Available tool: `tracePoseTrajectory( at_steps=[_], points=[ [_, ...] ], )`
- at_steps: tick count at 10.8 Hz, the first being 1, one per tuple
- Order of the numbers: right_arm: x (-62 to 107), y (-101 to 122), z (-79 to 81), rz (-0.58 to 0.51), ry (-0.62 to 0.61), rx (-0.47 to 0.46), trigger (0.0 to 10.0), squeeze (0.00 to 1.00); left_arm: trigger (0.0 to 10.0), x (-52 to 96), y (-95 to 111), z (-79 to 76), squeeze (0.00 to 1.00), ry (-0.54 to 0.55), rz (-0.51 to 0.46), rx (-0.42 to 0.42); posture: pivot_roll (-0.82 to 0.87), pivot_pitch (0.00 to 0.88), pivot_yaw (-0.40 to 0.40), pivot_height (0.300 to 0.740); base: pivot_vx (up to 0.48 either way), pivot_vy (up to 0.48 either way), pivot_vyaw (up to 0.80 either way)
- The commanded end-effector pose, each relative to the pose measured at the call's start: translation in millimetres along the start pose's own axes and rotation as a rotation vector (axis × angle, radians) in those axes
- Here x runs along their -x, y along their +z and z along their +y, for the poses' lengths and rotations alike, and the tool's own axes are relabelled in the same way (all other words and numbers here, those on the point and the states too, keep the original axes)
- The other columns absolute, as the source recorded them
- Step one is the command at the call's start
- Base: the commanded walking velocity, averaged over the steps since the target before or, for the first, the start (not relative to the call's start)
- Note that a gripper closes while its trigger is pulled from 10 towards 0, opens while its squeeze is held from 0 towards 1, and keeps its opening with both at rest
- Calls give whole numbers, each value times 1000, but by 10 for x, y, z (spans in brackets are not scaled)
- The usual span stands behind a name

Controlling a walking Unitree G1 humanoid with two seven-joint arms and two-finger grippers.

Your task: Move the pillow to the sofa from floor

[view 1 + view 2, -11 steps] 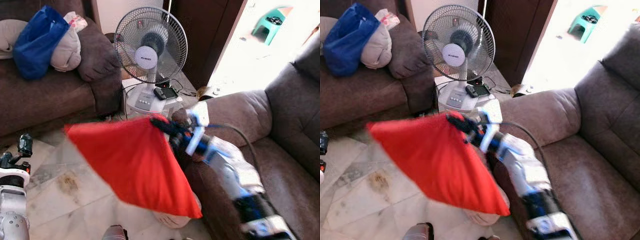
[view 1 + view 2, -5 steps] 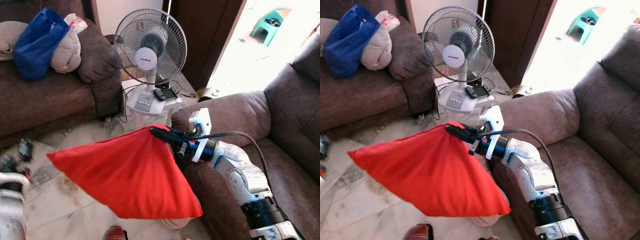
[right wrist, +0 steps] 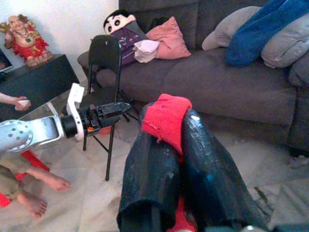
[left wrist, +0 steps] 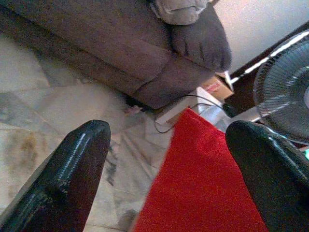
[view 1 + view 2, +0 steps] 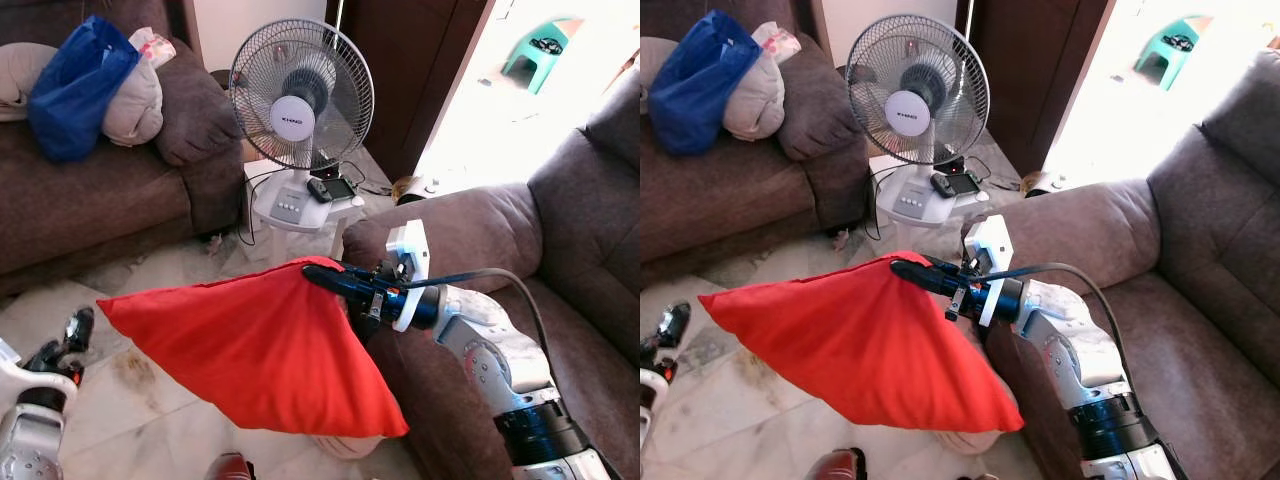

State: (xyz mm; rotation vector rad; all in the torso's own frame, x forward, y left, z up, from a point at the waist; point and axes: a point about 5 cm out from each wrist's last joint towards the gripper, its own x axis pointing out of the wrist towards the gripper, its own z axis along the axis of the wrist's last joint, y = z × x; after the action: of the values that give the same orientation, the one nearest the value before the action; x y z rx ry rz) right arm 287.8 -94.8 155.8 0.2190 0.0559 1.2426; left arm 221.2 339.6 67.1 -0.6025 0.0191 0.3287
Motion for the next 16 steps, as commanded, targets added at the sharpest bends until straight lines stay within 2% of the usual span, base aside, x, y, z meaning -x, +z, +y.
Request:
tracePoseTrajectory(
  at_steps=[1,3,5,7,10,12,14,15,16],
  points=[
    [9,272,90,-102,68,76,10000,0,10000,-66,77,25,0,-9,-3,-60,158,61,-122,740,0,0,0],
    [23,275,103,-97,76,72,10000,0,10000,-163,154,46,0,-33,13,-110,156,62,-125,740,0,0,0],
    [48,281,122,-93,88,68,10000,0,10000,-262,166,-10,0,-111,64,-126,150,62,-124,740,0,0,0],
    [85,300,154,-90,102,70,10000,0,10000,-357,11,-53,0,-129,126,-91,126,52,-123,740,0,0,0],
    [130,306,150,-74,95,74,10000,0,10000,-383,-209,-111,0,-142,184,-55,117,49,-127,740,0,0,0],
    [134,306,145,-69,91,75,10000,0,10000,-401,-344,-208,0,-186,227,-37,113,49,-127,740,0,0,0],
    [126,301,142,-66,83,79,10000,0,10000,-368,-479,-256,0,-225,278,-70,117,50,-123,740,0,0,0],
    [110,293,148,-67,85,78,10000,0,9059,-344,-521,-235,0,-213,293,-74,122,51,-122,740,0,0,0],
    [98,283,149,-65,85,79,10000,0,0,-323,-557,-219,0,-206,305,-75,123,49,-119,740,0,0,0]
  ],
)
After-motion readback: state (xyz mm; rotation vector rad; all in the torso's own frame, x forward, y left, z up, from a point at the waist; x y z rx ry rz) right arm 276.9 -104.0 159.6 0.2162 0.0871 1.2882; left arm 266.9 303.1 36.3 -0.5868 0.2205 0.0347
